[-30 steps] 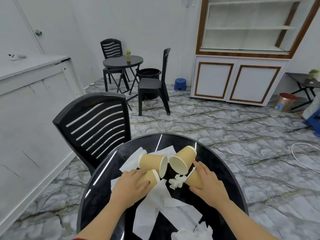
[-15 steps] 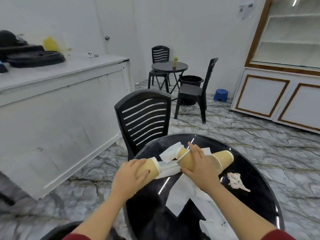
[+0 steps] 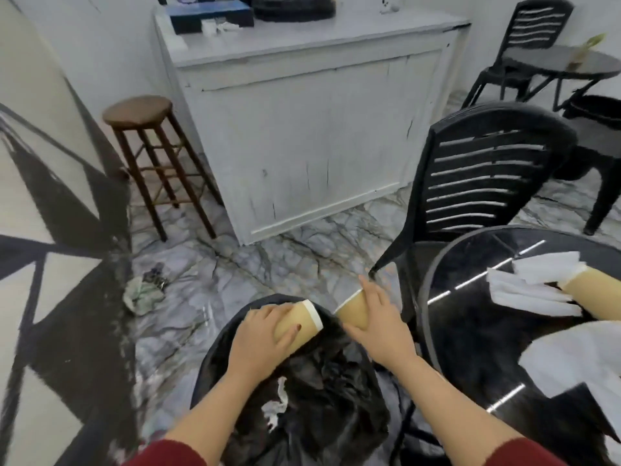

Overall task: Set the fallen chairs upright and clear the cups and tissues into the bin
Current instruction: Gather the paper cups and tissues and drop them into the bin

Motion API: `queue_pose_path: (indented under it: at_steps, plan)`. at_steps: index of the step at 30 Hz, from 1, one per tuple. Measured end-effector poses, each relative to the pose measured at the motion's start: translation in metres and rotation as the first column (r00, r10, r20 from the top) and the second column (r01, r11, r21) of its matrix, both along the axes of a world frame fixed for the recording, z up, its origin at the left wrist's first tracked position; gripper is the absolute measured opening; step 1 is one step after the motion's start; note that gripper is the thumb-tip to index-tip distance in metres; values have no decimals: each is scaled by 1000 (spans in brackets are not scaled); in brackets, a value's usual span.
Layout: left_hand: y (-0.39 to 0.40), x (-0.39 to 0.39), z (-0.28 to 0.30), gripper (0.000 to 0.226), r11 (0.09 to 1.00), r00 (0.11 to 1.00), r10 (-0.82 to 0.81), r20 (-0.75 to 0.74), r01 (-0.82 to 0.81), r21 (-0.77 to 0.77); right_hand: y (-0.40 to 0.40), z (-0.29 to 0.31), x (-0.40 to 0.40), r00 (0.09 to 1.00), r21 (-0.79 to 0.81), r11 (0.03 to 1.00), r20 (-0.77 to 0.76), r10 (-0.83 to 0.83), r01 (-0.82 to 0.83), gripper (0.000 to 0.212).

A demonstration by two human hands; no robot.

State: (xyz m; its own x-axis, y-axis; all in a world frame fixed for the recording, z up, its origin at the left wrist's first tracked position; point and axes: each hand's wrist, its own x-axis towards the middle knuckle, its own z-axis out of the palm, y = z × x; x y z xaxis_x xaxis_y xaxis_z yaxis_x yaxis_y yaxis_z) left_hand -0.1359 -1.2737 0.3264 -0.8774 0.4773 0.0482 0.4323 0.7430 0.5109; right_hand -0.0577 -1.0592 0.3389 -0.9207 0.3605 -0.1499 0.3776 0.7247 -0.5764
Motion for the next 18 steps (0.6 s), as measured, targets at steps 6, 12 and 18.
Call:
queue_pose_path:
  at_steps: [6, 12, 18]
  plan:
    - [-61, 14, -59, 59, 994, 993, 95, 68, -91, -54, -62, -64, -3, 985, -64, 997, 167, 49, -39, 91]
    - [-74, 31, -123, 60, 973, 971, 205, 124, -189, -134, -93, -130, -2, 968, -153, 988, 247, 45, -7, 94]
    - [-72, 29, -184, 41, 929, 882, 370, 292, -347, -128, -104, -201, -6, 951, -196, 980, 308, 41, 21, 94]
